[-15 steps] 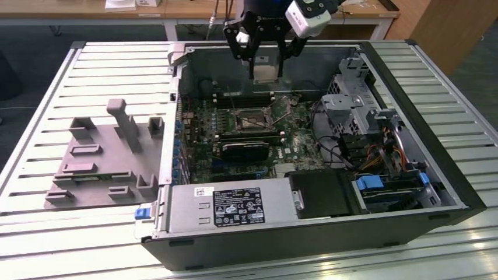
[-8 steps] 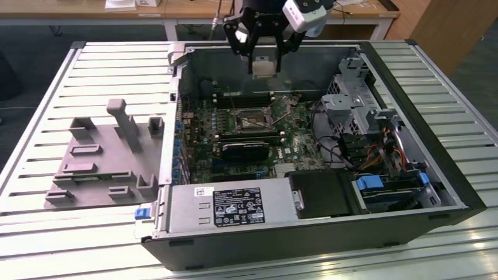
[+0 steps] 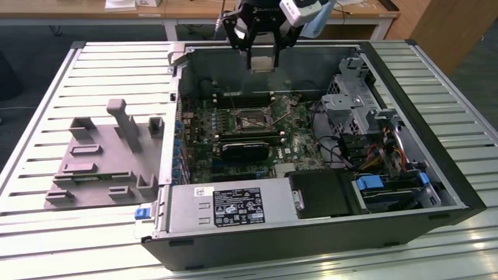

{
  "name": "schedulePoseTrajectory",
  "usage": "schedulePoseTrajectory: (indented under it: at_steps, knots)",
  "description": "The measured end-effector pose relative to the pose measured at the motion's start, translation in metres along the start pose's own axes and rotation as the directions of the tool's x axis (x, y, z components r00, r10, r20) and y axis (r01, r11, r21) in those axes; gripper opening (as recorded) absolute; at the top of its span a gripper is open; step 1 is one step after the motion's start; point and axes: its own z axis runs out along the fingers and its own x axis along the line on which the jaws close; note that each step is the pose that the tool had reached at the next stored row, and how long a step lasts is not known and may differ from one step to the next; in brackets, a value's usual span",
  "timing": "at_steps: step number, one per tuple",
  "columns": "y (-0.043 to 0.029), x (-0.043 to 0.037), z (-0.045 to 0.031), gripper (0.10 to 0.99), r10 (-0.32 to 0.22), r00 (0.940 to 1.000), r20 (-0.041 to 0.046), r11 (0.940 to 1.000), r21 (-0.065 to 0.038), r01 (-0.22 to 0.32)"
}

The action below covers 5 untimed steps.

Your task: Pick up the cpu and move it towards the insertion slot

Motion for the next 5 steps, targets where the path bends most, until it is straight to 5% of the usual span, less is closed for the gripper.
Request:
schedulePoseTrajectory:
  at_steps: [5]
  knots:
    - [0.0011,0.0001,0.0002,0.537,0.000,1.0000,0.0001,1.0000,0.001,0.000]
